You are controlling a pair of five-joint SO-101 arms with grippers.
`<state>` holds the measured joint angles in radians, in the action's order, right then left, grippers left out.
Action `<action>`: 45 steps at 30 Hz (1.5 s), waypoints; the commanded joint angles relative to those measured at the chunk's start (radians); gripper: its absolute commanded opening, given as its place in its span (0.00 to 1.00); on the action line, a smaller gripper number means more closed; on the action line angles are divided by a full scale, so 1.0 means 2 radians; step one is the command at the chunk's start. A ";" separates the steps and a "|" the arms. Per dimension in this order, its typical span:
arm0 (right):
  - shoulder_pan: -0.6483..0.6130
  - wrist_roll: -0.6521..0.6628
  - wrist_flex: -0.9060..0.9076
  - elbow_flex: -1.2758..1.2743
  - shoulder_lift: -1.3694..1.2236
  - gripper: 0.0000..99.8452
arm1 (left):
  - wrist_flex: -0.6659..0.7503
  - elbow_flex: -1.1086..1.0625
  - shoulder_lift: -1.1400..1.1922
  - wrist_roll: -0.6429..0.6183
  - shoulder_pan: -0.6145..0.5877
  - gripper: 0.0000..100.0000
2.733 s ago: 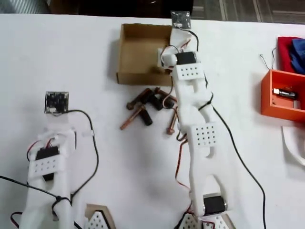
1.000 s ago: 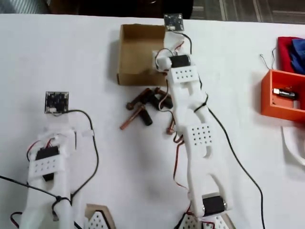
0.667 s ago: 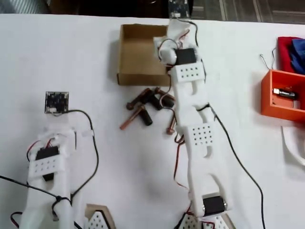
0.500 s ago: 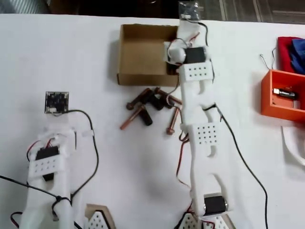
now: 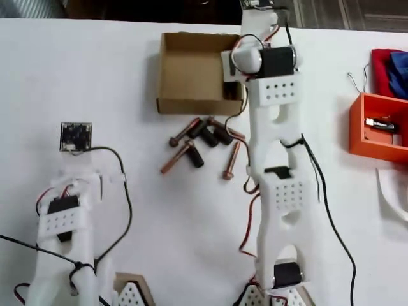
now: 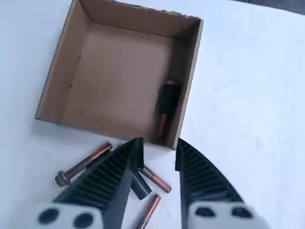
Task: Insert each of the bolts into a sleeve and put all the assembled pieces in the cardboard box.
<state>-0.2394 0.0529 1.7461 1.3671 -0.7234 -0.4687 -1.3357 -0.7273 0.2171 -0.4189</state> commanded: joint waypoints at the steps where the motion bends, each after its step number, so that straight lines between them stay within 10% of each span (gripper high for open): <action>1: -0.016 0.005 0.013 -0.156 0.123 0.11 | 0.009 0.002 -0.002 0.004 0.006 0.04; 17: -0.082 0.028 -0.214 -0.740 0.338 0.12 | 0.009 0.002 -0.002 0.004 0.006 0.04; 45: -0.151 0.065 -0.270 -0.612 0.097 0.16 | 0.009 0.002 -0.002 0.004 0.006 0.04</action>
<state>-0.5355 0.1757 1.2137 0.0736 -0.5071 -0.4687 -1.3357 -0.7273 0.2171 -0.4189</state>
